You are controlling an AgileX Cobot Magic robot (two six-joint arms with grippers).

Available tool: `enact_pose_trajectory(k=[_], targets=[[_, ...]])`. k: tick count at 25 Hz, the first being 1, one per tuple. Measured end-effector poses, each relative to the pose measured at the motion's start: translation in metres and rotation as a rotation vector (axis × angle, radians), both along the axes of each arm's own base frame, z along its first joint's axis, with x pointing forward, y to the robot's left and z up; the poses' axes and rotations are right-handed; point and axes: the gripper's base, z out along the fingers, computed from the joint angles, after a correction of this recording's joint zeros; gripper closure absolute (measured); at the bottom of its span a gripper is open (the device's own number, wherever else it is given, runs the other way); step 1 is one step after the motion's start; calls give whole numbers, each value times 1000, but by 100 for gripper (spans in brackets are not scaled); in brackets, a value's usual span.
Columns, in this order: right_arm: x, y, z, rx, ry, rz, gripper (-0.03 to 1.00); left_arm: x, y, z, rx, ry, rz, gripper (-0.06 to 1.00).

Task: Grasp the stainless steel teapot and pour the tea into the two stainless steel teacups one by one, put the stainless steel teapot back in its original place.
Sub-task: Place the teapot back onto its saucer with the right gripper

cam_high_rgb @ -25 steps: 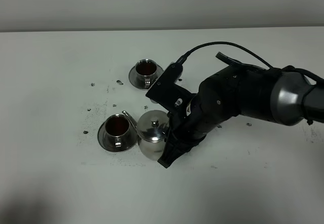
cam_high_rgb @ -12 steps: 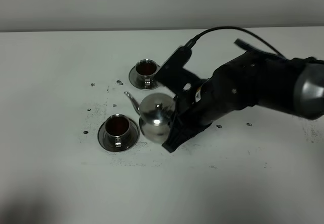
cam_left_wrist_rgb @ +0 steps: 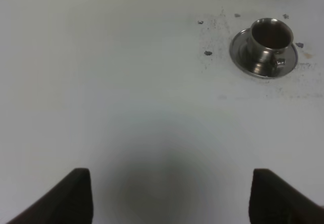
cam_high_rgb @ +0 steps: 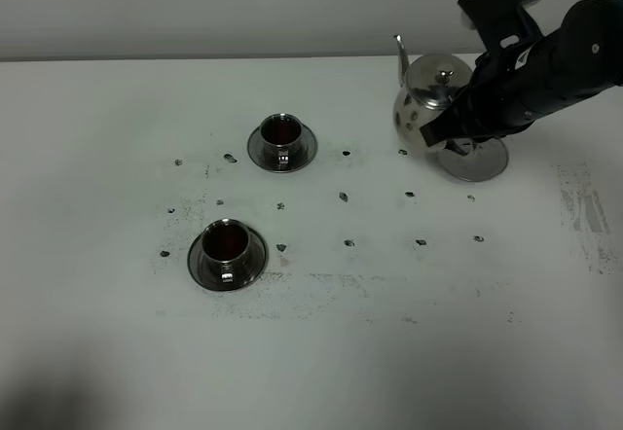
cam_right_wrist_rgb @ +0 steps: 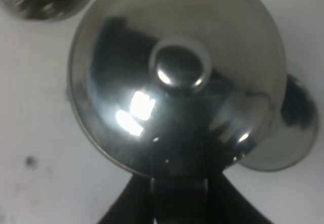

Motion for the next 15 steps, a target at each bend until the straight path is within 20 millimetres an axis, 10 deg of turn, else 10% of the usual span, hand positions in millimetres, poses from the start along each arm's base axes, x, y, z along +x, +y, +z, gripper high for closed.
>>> enact_pose_trajectory(k=[15], targets=[[41, -52, -50, -14, 137, -194, 76, 0, 0, 0, 0, 0, 0, 31]])
